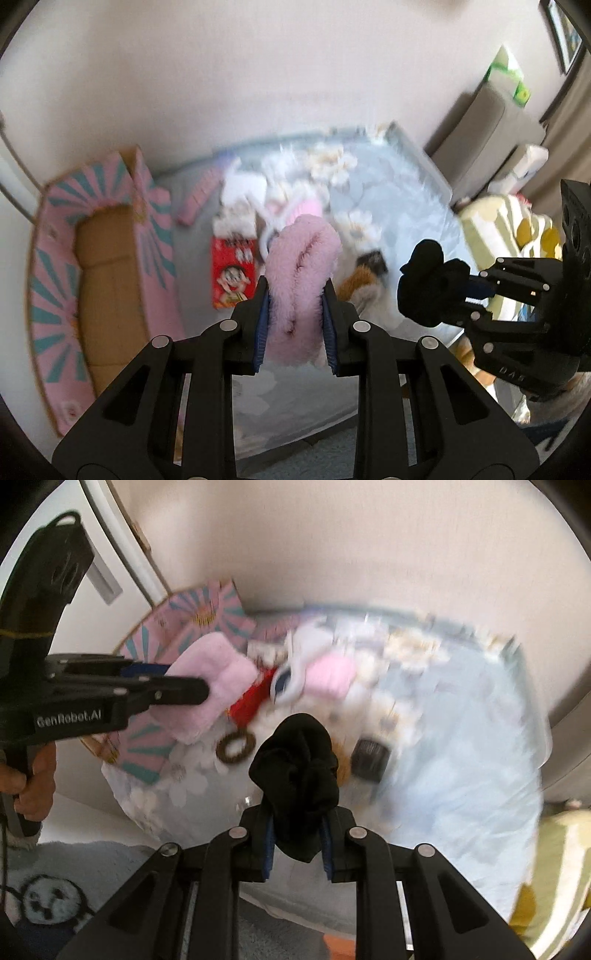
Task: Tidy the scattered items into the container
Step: 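Carry both items over the cardboard box and open both tools to drop them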
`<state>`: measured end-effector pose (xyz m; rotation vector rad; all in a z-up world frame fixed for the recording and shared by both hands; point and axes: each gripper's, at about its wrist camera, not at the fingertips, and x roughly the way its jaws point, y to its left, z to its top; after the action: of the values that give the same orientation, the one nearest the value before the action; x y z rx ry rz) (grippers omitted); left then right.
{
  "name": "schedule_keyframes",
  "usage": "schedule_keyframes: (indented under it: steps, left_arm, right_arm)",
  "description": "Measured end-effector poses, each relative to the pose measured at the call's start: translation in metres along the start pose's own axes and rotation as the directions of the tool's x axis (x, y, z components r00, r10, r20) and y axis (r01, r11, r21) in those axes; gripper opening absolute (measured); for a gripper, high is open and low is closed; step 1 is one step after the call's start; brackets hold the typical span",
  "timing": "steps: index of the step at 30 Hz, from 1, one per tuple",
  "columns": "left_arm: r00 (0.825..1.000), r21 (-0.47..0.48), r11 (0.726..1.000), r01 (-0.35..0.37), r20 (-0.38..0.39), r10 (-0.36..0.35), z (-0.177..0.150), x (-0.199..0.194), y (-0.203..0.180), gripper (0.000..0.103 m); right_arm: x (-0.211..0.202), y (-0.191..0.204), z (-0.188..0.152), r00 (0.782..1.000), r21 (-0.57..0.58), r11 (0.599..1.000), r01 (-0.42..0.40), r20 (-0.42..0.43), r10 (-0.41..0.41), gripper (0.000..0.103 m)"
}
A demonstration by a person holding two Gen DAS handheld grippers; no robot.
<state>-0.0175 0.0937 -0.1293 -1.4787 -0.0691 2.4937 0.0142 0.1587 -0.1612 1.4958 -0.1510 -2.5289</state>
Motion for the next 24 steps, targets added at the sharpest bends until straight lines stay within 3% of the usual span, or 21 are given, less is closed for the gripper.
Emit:
schedule_keyframes:
  steps: [6,10,14,20,24]
  left_arm:
    - [0.994,-0.027,0.998,-0.060,0.095,0.062,0.023,-0.048,0.023,0.022]
    - [0.981,-0.068,0.994,-0.092,0.167,0.102,0.029,-0.082,0.046,0.022]
    - [0.957,-0.125,0.975,-0.181,0.207,0.204,0.019,-0.112,0.078,0.023]
    - [0.950,-0.245,0.945,-0.216,0.172,0.261,-0.001,-0.124,0.129,0.023]
    - [0.951,-0.304,0.924,-0.230,0.129,0.280,-0.015,-0.120,0.157,0.023]
  right_arm:
    - [-0.032,0.027,0.040,0.993,-0.086,0.994,0.070,0.096,-0.062,0.019]
    - [-0.029,0.049,0.066,0.991,-0.120,0.991,0.065,0.123,-0.050,0.019]
    - [-0.034,0.064,0.102,0.989,-0.117,0.992,-0.037,0.141,0.053,0.019]
    - [-0.016,0.120,0.161,0.964,-0.224,0.964,-0.144,0.190,0.188,0.019]
    - [0.027,0.156,0.190,0.951,-0.242,0.939,-0.245,0.129,0.282,0.019]
